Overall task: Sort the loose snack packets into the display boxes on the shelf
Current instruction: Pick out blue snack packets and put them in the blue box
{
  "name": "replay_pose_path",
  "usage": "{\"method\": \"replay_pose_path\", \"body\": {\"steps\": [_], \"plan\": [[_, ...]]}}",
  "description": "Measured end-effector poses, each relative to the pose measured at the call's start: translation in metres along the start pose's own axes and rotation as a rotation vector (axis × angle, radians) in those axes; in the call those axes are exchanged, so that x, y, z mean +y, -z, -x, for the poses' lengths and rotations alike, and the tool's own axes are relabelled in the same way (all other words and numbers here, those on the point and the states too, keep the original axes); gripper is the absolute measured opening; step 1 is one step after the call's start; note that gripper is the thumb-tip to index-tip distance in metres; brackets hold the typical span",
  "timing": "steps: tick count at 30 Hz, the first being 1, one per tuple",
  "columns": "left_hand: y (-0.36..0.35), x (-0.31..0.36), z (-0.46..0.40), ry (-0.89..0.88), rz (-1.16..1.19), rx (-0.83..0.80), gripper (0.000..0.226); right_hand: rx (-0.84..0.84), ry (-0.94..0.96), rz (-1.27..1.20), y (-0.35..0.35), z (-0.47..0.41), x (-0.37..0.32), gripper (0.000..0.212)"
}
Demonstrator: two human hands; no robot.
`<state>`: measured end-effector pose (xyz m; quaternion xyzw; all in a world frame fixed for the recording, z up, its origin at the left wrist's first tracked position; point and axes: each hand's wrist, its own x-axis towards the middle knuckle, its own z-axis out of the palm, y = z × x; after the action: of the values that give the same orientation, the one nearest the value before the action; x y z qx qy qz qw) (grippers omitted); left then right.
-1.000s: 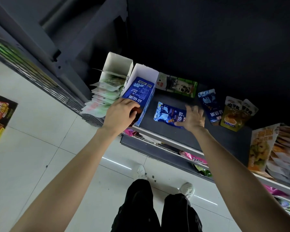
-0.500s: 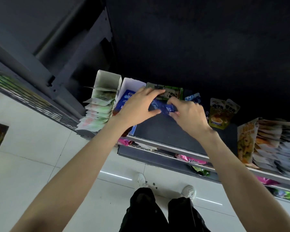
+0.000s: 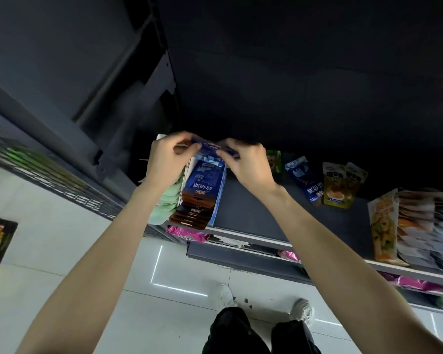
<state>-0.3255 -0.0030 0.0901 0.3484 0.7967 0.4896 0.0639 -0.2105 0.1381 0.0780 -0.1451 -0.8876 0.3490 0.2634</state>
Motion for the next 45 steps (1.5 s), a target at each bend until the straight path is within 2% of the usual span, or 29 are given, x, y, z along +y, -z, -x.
{"method": "replay_pose_path", "body": {"steps": [3, 6, 7, 9, 13, 16, 19, 25, 30, 34, 37, 39, 41, 45], "plan": [[0.001, -0.011, 0.008, -0.006, -0.019, 0.029, 0.013, 0.024, 0.076, 0.087, -0.018, 0.002, 0.005, 0.017], [-0.006, -0.029, 0.023, 0.073, -0.159, -0.138, 0.021, -0.119, 0.231, 0.396, -0.030, 0.013, 0.017, 0.025], [-0.008, -0.035, 0.028, 0.027, -0.291, -0.161, 0.020, -0.202, 0.247, 0.501, -0.036, 0.017, 0.021, 0.030], [-0.007, -0.039, 0.034, -0.193, -0.644, -0.109, 0.014, -0.317, 0.214, 0.660, -0.045, 0.022, 0.021, 0.035], [-0.006, -0.039, 0.035, -0.497, -0.974, -0.066, 0.008, -0.337, 0.186, 0.715, -0.057, 0.022, 0.018, 0.035], [-0.014, -0.041, 0.020, -0.533, -1.172, -0.151, 0.007, -0.394, 0.183, 0.803, -0.063, 0.016, 0.017, 0.028], [-0.026, -0.041, 0.007, -0.451, -1.319, -0.298, 0.008, -0.444, 0.118, 0.907, -0.073, 0.010, 0.021, 0.023], [-0.033, -0.043, 0.012, -0.356, -1.195, -0.254, 0.011, -0.398, 0.204, 0.899, -0.066, 0.015, 0.040, 0.018], [-0.028, -0.054, 0.027, -0.436, -1.065, -0.214, 0.017, -0.383, 0.281, 0.911, -0.057, 0.008, 0.043, 0.014], [-0.020, -0.049, 0.030, -0.428, -0.990, -0.130, 0.047, -0.491, 0.261, 0.942, -0.052, 0.000, 0.032, 0.021], [-0.017, -0.043, 0.029, -0.454, -0.967, -0.224, 0.054, -0.436, 0.296, 0.939, -0.054, -0.011, 0.037, 0.022], [-0.015, -0.045, 0.030, -0.450, -1.033, -0.326, 0.049, -0.424, 0.297, 0.931, -0.056, -0.018, 0.038, 0.022], [-0.014, -0.050, 0.031, -0.449, -1.083, -0.359, 0.036, -0.389, 0.309, 0.922, -0.059, -0.021, 0.041, 0.022], [-0.021, -0.055, 0.022, -0.521, -1.040, -0.230, 0.012, -0.352, 0.360, 0.848, -0.064, -0.008, 0.049, 0.025]]}}
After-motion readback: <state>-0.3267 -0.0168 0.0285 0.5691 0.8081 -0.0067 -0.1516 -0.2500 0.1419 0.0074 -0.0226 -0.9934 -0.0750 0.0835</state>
